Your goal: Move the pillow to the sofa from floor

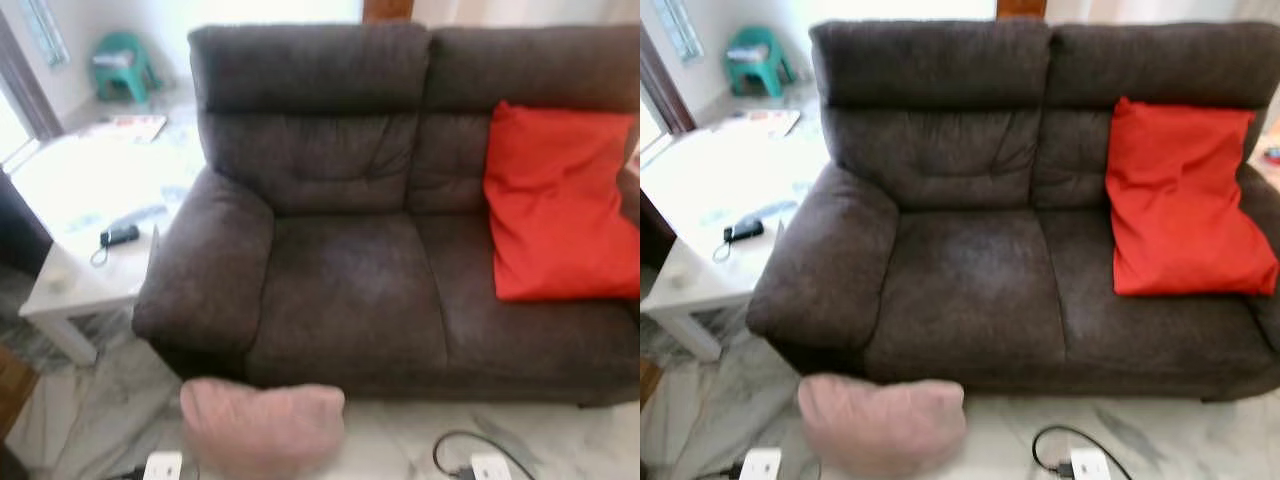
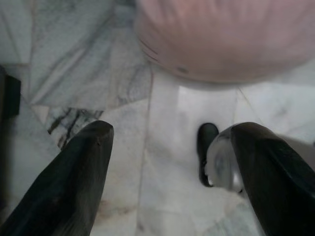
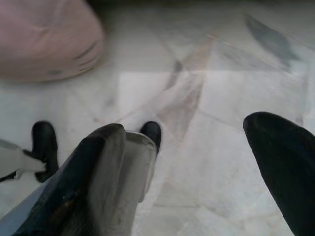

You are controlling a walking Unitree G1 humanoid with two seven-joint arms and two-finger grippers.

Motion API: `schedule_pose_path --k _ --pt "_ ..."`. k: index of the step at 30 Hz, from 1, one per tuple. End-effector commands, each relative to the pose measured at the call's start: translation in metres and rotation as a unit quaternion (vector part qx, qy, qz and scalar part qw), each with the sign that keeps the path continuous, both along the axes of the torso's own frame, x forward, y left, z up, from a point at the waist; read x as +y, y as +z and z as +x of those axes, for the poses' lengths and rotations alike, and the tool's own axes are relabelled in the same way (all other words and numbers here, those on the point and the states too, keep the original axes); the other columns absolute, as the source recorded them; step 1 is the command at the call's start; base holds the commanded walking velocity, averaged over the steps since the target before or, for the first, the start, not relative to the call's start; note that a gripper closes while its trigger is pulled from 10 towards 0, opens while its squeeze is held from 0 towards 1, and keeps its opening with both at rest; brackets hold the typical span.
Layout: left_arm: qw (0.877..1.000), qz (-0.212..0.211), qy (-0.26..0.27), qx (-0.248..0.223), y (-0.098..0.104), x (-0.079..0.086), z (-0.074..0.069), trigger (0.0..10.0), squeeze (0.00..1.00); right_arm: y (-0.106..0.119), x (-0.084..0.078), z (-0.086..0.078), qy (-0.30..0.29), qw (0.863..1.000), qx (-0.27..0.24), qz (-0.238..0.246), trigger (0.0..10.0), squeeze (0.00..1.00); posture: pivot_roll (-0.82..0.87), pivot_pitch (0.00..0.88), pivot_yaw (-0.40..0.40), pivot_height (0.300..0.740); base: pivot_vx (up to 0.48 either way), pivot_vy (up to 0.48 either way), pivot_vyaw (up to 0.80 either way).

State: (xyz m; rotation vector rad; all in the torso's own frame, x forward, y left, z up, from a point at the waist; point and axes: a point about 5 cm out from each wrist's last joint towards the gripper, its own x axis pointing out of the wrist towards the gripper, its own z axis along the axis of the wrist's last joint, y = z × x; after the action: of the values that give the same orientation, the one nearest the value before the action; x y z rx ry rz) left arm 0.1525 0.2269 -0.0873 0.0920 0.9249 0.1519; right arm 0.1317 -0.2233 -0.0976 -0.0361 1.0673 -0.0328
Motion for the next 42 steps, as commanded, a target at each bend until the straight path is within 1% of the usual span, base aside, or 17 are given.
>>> schedule_pose_path --k 1,16,20,24,29,32,35,37,39,42 --pt "1.0 0.006 0.006 0.02 -0.003 0.006 -0.01 10.0 0.0 0.0 0.007 0.004 0.009 1.0 -0.004 0.008 10.0 0.0 0.07 0.032 0.001 0.74 0.0 0.334 0.0" --pt "1.0 0.005 0.01 0.022 -0.004 0.007 -0.012 10.0 0.0 -0.001 0.007 0.003 0.014 1.0 0.003 0.006 10.0 0.0 0.08 0.044 -0.001 0.74 0.0 0.337 0.0" --pt "1.0 0.005 0.01 0.023 -0.004 0.007 -0.012 10.0 0.0 0.0 0.003 0.003 0.014 1.0 0.004 0.004 10.0 0.0 0.08 0.047 -0.001 0.74 0.0 0.337 0.0" --pt "1.0 0.005 0.009 0.024 -0.004 0.007 -0.013 10.0 0.0 0.003 -0.009 0.004 0.008 1.0 0.006 -0.003 10.0 0.0 0.08 0.048 -0.002 0.74 0.0 0.337 0.0" --pt "1.0 0.006 0.003 0.019 -0.003 0.007 -0.012 10.0 0.0 0.004 -0.012 0.005 0.006 1.0 0.006 -0.005 10.0 0.0 0.08 0.051 -0.001 0.74 0.0 0.134 0.0" --pt "1.0 0.006 0.002 0.013 -0.002 0.007 -0.01 10.0 0.0 0.004 -0.011 0.005 0.005 1.0 0.005 -0.005 10.0 0.0 0.08 0.05 0.0 0.74 0.0 0.0 0.0" --pt "1.0 0.003 0.003 -0.002 0.0 0.006 -0.003 10.0 0.0 0.003 -0.004 0.008 0.006 1.0 0.003 -0.001 10.0 0.0 0.08 0.05 0.0 0.74 0.0 0.0 0.0" --pt "1.0 0.002 0.002 -0.006 0.001 0.005 -0.001 10.0 0.0 0.003 -0.002 0.009 0.007 1.0 0.002 0.0 10.0 0.0 0.08 0.05 0.0 0.74 0.0 0.0 0.0" --pt "1.0 -0.001 0.004 -0.022 0.004 0.005 0.006 10.0 0.0 0.002 0.007 0.013 0.009 1.0 -0.003 0.006 10.0 0.0 0.08 0.05 0.0 0.74 0.0 0.0 0.0" --pt "1.0 -0.001 0.003 -0.024 0.005 0.004 0.007 10.0 0.0 0.002 0.011 0.014 0.009 1.0 -0.006 0.008 10.0 0.0 0.08 0.05 0.0 0.74 0.0 0.0 0.0"
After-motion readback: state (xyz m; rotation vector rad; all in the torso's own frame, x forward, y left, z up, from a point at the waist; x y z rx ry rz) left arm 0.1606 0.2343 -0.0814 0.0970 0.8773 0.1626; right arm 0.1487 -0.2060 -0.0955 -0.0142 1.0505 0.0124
